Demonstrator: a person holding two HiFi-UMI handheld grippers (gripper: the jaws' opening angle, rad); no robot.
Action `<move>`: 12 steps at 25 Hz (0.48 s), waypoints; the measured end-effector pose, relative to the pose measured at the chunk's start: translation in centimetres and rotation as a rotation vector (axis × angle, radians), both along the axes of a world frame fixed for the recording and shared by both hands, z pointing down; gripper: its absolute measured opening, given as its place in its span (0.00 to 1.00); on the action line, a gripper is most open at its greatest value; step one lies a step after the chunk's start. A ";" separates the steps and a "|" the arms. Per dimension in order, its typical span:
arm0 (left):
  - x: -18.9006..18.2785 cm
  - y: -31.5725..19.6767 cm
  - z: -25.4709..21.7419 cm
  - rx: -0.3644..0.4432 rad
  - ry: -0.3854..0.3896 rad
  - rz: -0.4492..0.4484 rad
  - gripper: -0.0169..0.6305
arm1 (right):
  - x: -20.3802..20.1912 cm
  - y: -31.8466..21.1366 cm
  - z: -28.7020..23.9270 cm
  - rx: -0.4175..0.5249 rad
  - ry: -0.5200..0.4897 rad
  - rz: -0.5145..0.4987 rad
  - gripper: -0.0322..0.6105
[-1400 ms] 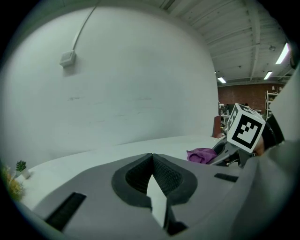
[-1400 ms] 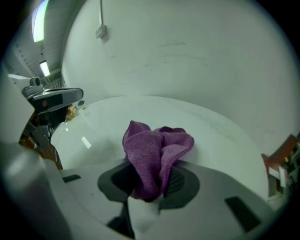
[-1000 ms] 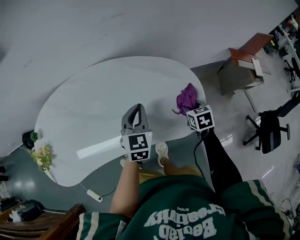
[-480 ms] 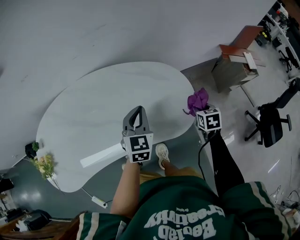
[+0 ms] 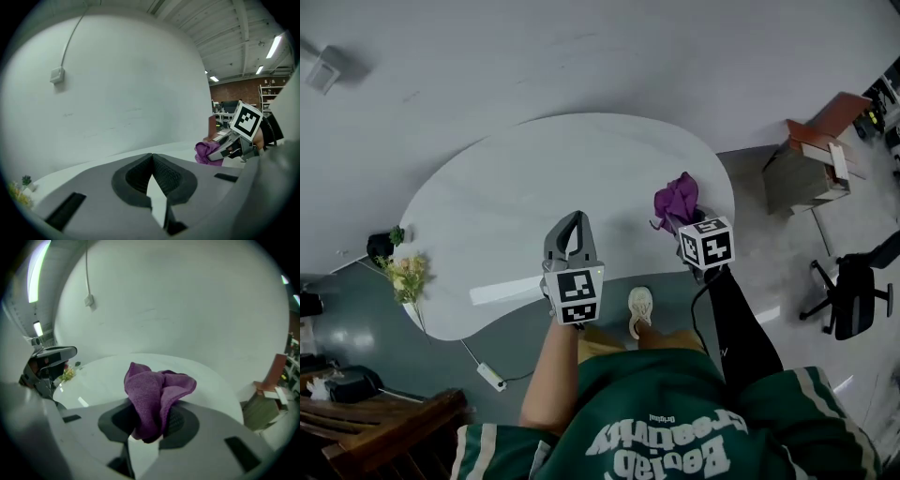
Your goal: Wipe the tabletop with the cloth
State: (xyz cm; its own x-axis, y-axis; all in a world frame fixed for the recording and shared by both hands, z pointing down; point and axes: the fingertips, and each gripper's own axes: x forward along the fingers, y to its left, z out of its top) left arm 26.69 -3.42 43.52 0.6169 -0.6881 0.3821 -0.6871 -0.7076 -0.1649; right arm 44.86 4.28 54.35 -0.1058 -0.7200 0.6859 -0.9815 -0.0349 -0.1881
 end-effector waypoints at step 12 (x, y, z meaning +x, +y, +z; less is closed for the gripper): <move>-26.3 -2.4 -2.9 0.052 -0.021 -0.382 0.03 | -29.0 -10.5 -1.8 0.050 -0.069 -0.444 0.24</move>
State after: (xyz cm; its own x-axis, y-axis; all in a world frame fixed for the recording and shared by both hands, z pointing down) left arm 0.36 -5.82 40.65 0.3048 -0.8856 0.3505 -0.8957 -0.3917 -0.2107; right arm 15.87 -6.21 52.53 -0.4562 -0.6268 0.6316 -0.8845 0.3975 -0.2444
